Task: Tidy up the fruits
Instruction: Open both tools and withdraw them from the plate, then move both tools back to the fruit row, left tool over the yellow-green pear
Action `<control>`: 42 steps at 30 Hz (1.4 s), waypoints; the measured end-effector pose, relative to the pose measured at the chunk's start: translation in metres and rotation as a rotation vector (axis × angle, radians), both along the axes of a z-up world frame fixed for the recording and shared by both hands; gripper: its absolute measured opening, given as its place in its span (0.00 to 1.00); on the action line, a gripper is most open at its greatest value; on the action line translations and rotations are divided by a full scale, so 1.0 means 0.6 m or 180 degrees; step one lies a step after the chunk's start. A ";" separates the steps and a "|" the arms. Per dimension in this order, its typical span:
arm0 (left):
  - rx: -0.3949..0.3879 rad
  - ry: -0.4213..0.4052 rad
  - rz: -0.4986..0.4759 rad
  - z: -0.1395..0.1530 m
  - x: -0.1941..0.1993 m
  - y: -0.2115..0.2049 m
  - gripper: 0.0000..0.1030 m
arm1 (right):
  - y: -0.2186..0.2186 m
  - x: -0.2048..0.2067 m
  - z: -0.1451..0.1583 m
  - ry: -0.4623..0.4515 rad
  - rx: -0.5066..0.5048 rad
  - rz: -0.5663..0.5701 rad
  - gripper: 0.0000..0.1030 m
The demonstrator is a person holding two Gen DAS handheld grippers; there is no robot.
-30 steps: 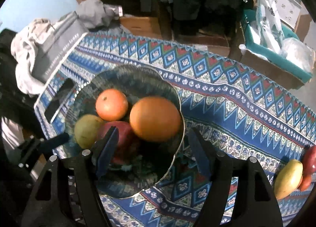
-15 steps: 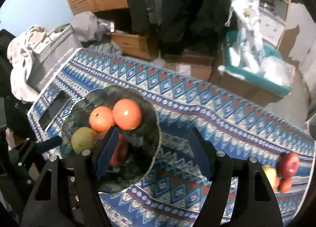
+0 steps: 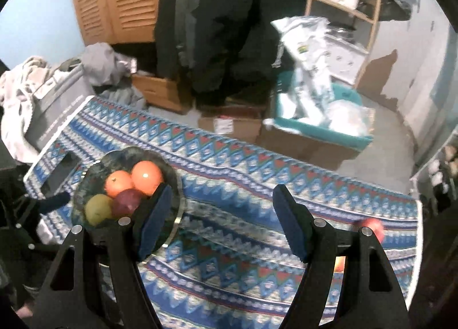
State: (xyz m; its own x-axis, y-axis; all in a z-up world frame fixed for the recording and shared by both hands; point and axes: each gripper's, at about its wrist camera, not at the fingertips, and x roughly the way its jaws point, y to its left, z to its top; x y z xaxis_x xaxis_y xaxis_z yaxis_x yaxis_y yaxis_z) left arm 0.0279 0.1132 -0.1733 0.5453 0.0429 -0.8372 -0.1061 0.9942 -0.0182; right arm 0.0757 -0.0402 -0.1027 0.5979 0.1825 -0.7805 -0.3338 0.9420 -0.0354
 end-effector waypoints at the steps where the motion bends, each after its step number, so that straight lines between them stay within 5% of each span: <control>1: -0.0003 -0.0012 -0.0017 0.003 0.000 -0.005 0.80 | -0.007 -0.003 0.004 -0.0038 -0.0054 -0.0036 0.72; 26: 0.0168 -0.0110 -0.0602 0.045 0.010 -0.197 0.85 | -0.234 -0.065 0.045 -0.0297 -0.0274 -0.0778 0.77; 42: 0.0176 -0.0015 -0.0948 0.037 0.018 -0.308 0.86 | -0.375 -0.084 0.022 -0.0163 -0.0263 -0.1203 0.77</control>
State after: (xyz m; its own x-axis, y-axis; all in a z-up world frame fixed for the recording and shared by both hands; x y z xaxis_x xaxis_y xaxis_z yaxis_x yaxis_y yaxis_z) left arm 0.0389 -0.0717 -0.1514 0.5446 -0.0740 -0.8354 0.1901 0.9811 0.0370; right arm 0.0256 -0.2650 -0.0896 0.6496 -0.1203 -0.7507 0.0403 0.9915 -0.1239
